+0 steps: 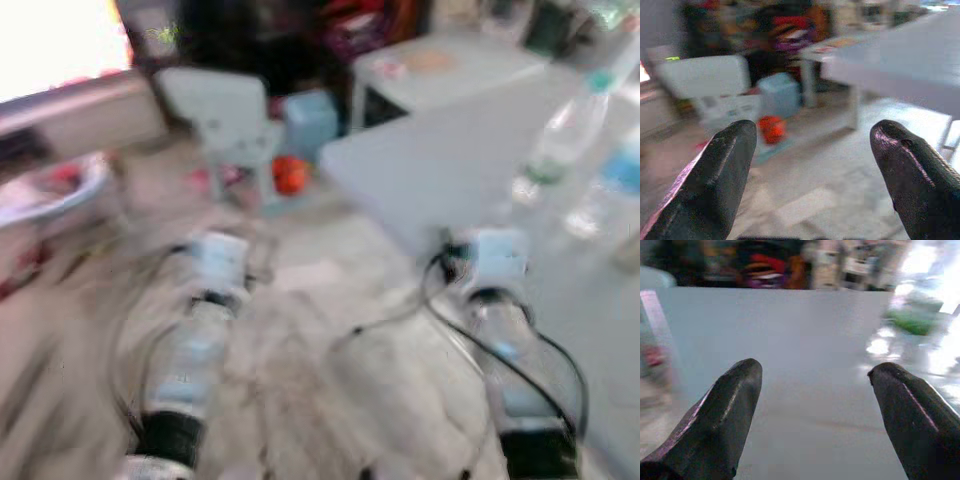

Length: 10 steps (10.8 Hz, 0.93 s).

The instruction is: Restocking fridge

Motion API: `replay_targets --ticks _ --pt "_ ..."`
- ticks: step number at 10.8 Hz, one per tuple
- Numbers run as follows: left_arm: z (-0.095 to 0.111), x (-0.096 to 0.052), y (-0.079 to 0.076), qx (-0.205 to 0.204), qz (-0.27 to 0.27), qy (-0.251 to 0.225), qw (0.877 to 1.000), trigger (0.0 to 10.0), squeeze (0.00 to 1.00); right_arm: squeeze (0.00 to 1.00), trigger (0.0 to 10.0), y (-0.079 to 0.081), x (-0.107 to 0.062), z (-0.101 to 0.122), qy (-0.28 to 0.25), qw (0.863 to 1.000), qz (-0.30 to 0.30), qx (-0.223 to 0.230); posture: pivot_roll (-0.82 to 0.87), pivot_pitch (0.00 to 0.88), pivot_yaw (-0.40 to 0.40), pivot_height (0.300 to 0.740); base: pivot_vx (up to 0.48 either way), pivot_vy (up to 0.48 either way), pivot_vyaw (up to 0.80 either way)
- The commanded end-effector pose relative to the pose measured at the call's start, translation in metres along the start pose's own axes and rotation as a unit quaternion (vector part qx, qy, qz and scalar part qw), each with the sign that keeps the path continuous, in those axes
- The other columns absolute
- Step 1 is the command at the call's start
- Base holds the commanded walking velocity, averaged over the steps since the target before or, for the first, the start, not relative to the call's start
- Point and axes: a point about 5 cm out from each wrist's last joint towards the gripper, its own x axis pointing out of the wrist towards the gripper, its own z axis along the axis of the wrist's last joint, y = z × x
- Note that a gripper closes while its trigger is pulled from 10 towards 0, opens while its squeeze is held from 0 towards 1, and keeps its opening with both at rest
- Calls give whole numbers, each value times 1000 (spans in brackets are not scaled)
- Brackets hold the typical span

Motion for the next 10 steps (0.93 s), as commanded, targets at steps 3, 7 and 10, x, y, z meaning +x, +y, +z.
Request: replay_targets --ticks 3,7,10 --pt "2 -3 13 4 14 -12 1000 10000 0 0 10000 11 1 8 -17 1000 17 8 -7 35 15 740 180 410 -800" --pt "5 -3 12 18 16 -21 1000 10000 0 0 10000 10 6 16 -35 999 17 -2 -9 41 16 740 0 178 -400" --pt "5 -5 10 30 10 -25 999 10000 0 0 10000 5 15 24 -52 999 5 -6 -5 47 19 740 0 0 0"
